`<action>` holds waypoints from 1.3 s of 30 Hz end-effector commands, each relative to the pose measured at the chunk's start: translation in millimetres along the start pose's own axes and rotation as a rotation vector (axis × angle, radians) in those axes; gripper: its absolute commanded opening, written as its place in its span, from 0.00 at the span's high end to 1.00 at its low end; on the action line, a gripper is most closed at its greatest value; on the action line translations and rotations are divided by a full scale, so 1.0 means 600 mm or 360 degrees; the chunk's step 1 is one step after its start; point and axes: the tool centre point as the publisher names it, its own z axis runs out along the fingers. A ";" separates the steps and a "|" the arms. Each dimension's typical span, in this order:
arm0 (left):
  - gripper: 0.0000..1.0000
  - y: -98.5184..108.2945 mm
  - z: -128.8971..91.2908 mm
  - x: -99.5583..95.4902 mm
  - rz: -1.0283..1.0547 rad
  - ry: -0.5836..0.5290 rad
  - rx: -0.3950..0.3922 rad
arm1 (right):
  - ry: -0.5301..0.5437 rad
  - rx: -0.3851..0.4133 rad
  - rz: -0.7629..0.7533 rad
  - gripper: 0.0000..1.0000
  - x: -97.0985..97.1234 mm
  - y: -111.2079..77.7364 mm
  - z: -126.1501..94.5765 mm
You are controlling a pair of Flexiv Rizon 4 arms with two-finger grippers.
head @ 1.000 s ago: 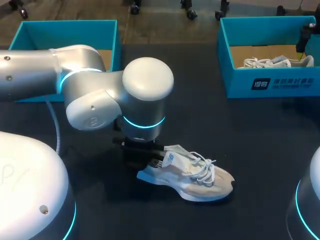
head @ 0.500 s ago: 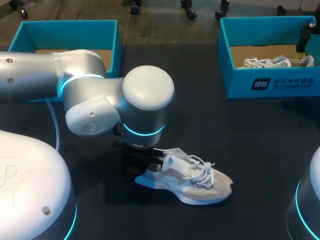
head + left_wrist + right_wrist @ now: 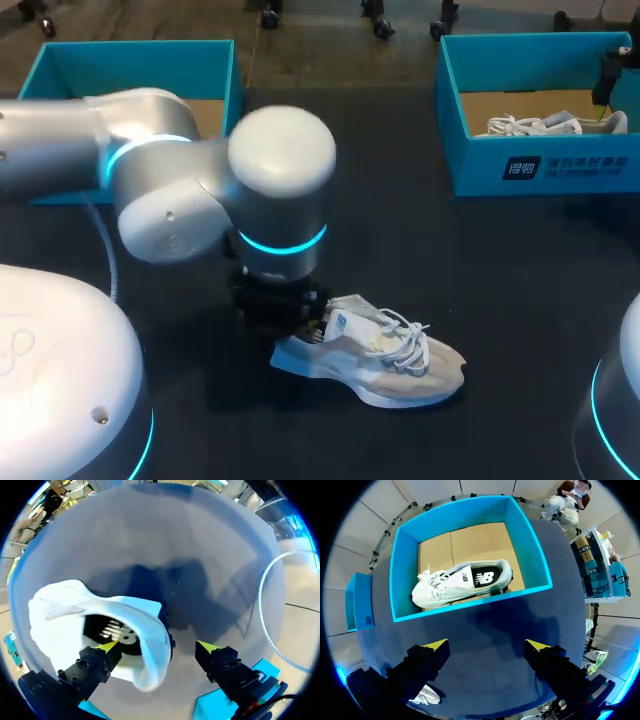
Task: Take the shoe out of the shoebox, open the shoe tongue, remove and reinsert the insole, then place the shoe into the shoebox
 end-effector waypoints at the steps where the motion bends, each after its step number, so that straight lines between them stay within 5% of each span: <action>1: 0.00 0.011 -0.065 0.053 -0.0121 -0.0153 0.0096 | 0.0000 0.0001 -0.0001 0.00 0.000 0.000 0.000; 11: 0.00 -0.019 -0.134 0.104 -0.0647 -0.0350 0.0490 | 0.0000 0.0001 -0.0001 0.00 0.000 0.000 0.000; 24: 0.00 -0.016 -0.130 0.107 -0.0714 -0.0351 0.0485 | 0.0000 0.0001 -0.0001 0.00 0.000 0.000 0.000; 30: 0.00 0.016 -0.119 0.158 -0.1214 -0.0323 0.0970 | 0.0000 0.0001 -0.0001 0.00 0.000 0.000 0.000; 39: 0.00 0.024 -0.118 0.212 -0.1532 -0.0499 0.1382 | 0.0000 0.0001 -0.0001 0.00 0.000 0.000 0.000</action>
